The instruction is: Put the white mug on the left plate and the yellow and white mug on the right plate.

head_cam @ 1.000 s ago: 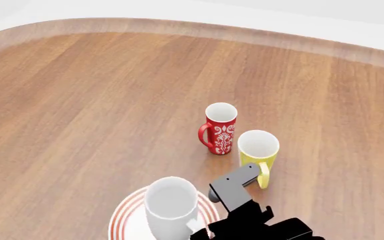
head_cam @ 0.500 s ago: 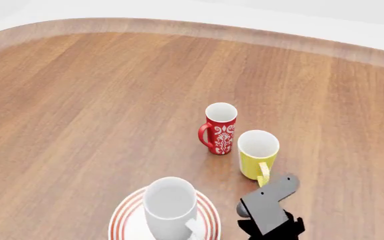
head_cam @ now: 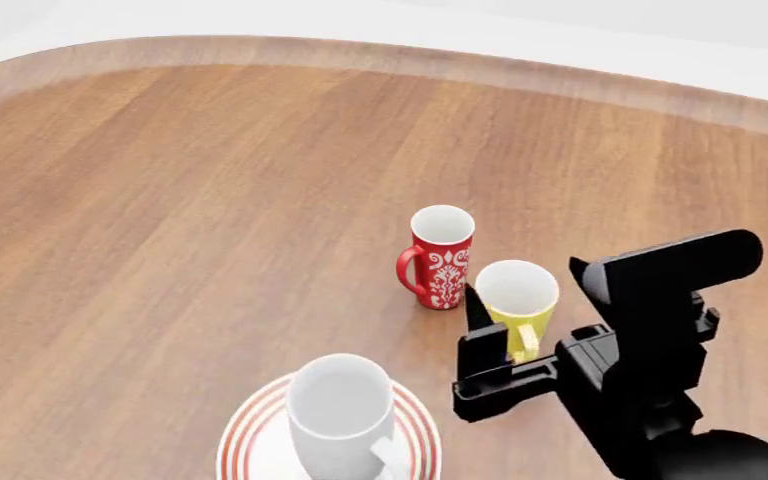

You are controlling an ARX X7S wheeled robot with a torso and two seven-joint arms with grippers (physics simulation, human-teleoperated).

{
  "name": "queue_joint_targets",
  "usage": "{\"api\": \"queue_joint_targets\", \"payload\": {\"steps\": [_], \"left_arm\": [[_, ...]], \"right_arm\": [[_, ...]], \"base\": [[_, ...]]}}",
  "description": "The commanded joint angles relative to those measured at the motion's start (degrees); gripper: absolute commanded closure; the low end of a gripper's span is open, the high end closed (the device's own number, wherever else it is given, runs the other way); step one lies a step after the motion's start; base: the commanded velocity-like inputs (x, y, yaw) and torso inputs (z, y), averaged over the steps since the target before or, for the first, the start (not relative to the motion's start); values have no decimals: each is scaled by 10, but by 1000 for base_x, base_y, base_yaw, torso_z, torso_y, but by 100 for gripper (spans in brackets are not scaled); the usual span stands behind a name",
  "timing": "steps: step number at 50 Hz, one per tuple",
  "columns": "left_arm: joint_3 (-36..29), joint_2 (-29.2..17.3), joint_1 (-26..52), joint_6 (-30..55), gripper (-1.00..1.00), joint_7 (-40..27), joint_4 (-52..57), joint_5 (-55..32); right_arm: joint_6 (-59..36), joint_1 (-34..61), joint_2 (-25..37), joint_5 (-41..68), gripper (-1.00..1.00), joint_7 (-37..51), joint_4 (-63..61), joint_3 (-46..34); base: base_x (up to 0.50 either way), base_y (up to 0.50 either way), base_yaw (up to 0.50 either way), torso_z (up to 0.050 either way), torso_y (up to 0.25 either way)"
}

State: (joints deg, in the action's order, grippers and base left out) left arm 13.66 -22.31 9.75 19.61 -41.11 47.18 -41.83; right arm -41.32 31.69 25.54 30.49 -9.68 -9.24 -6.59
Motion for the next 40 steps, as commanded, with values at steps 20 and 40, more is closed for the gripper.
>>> {"api": "queue_joint_targets", "payload": {"steps": [20, 40], "left_arm": [[-6, -3, -2, -5, -100, -4, 0, -2], [-7, -1, 2, -22, -100, 8, -20, 1]], "right_arm": [[66, 88, -66, -75, -100, 35, 252, -30], [324, 379, -172, -192, -100, -64, 842, -4]], "base": [[0, 0, 0, 0, 0], [0, 0, 0, 0, 0]]}}
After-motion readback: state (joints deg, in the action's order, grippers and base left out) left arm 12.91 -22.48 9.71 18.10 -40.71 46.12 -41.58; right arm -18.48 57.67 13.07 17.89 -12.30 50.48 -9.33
